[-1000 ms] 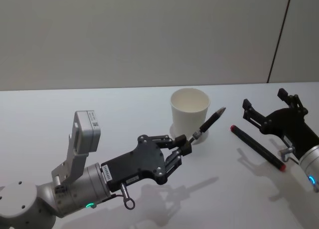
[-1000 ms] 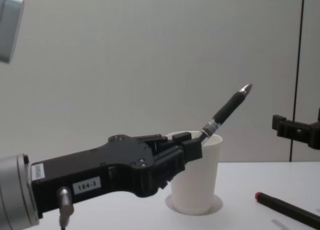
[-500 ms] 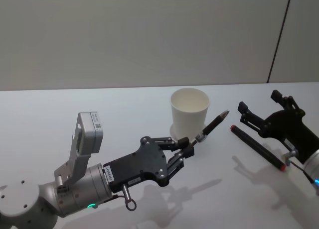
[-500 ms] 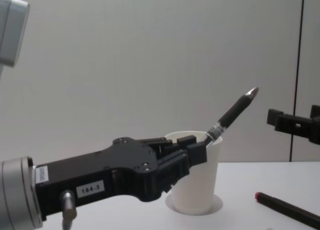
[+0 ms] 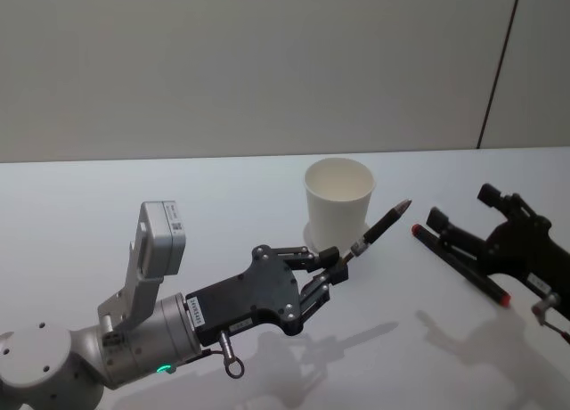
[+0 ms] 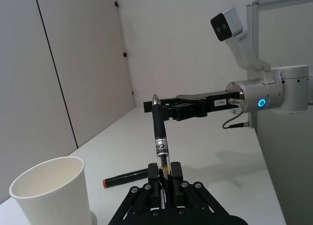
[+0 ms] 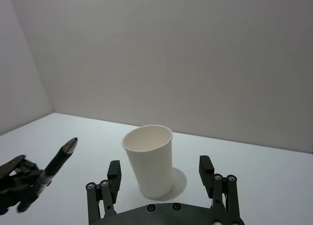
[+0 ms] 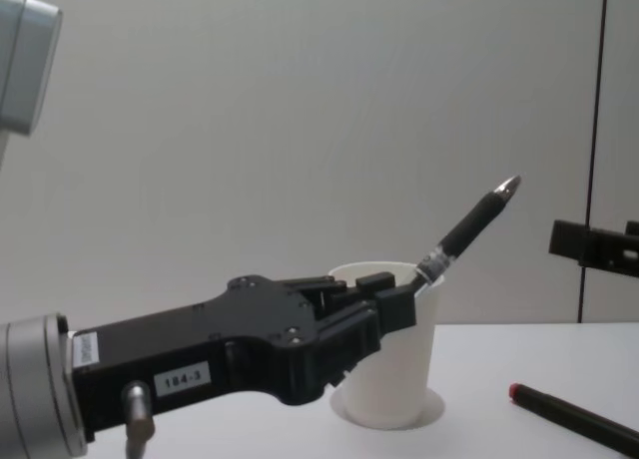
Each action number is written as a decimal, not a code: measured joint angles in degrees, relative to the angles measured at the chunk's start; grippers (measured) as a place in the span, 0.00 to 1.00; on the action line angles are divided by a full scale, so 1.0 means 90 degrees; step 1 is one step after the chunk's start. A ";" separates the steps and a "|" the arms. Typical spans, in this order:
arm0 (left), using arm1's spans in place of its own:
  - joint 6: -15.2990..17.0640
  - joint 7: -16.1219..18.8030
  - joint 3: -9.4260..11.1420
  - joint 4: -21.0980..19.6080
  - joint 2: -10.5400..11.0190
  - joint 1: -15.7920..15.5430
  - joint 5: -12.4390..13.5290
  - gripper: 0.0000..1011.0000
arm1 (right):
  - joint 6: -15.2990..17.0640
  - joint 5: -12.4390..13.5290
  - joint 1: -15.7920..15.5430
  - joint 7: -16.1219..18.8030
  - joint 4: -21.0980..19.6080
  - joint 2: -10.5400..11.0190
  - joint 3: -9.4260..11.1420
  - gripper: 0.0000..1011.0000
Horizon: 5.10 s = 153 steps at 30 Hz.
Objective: Place the pen into the pen holder.
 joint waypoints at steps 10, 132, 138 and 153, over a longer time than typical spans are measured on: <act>0.0000 -0.0010 0.0003 0.0006 -0.0003 -0.0005 0.0002 0.16 | 0.0285 0.0559 -0.0140 0.0598 -0.0107 0.0268 0.0080 0.99; 0.0001 -0.0017 0.0002 0.0008 -0.0003 -0.0007 0.0001 0.16 | 0.0433 0.2129 0.0680 0.1562 0.0662 -0.0328 -0.0849 0.99; 0.0001 -0.0017 0.0002 0.0008 -0.0003 -0.0007 0.0001 0.16 | 0.0417 0.2161 0.0685 0.1531 0.0679 -0.0318 -0.0867 0.99; 0.0001 -0.0016 0.0002 0.0008 -0.0003 -0.0008 0.0001 0.16 | 0.0406 0.2197 0.0697 0.1501 0.0700 -0.0308 -0.0887 0.79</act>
